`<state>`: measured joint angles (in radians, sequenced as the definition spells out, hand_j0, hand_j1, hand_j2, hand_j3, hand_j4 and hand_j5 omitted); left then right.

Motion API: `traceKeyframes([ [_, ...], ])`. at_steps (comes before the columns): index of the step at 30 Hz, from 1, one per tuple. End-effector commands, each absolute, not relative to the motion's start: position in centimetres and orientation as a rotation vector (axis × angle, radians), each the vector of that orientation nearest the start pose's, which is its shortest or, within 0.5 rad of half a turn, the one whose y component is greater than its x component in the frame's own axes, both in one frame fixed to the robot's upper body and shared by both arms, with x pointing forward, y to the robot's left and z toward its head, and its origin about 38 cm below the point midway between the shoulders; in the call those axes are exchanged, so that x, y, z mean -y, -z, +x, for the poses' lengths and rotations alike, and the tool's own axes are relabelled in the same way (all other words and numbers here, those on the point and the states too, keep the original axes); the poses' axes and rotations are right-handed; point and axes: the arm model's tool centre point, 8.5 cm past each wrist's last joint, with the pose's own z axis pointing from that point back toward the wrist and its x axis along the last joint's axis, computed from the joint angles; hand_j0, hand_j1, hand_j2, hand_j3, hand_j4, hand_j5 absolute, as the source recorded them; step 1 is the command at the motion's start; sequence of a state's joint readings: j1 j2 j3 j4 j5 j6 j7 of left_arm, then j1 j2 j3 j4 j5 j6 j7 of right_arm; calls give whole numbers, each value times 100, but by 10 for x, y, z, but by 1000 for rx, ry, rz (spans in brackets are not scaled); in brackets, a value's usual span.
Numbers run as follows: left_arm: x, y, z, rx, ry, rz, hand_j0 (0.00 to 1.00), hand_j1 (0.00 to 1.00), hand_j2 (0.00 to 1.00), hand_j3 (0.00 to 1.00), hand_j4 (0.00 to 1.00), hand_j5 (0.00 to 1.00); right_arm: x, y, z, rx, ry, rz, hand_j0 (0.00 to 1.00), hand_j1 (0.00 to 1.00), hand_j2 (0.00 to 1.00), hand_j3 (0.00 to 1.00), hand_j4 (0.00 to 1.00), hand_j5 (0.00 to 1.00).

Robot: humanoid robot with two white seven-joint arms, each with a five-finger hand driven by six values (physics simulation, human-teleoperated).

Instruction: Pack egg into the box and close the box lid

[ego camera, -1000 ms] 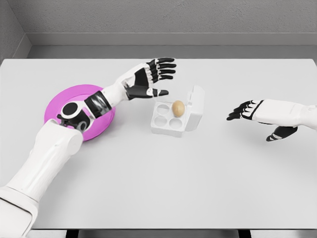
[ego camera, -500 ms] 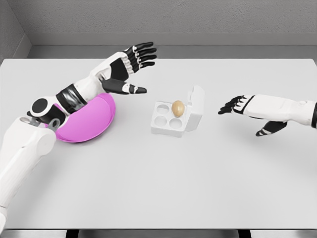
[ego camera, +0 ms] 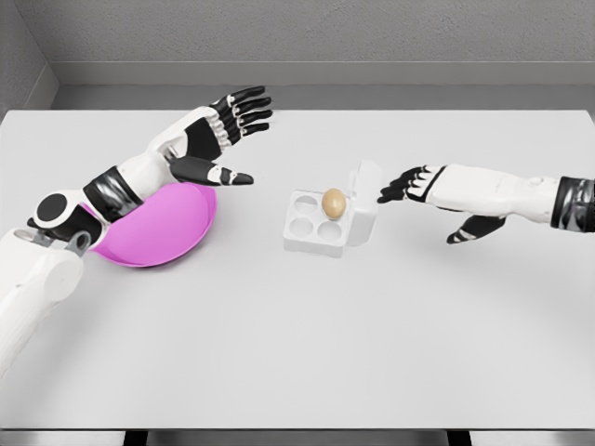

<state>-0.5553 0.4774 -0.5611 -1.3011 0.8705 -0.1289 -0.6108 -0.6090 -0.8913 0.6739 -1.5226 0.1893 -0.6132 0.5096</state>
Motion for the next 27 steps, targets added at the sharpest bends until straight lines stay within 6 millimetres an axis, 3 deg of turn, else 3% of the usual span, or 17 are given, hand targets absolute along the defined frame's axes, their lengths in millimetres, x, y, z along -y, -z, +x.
traceKeyframes([
  [1,-229,-188,456,1604,660,-852,100,100,100,100,100,100,293,-216,409,1530,-2026,-185,100,100,100,100,100,100],
  [10,-247,-188,453,1588,675,-805,100,100,100,100,100,100,267,-216,413,1574,-2052,-140,100,100,100,100,100,100],
  [15,-247,-187,453,1586,681,-799,100,100,100,100,100,100,262,-229,416,1603,-2068,-164,100,100,100,100,100,100],
  [18,-248,-187,453,1586,682,-797,100,100,100,100,100,100,251,-234,418,1638,-2071,-156,100,100,100,100,100,100],
  [20,-249,-188,453,1587,685,-792,100,100,100,100,100,100,242,-249,420,1668,-2105,-171,100,100,100,100,100,100],
  [24,-250,-189,454,1588,685,-790,100,100,100,100,100,100,262,-272,426,1647,-2114,-269,100,100,100,100,100,100],
  [27,-251,-189,454,1589,686,-784,100,100,100,100,100,100,289,-262,428,1562,-2088,-296,100,100,100,100,100,100],
])
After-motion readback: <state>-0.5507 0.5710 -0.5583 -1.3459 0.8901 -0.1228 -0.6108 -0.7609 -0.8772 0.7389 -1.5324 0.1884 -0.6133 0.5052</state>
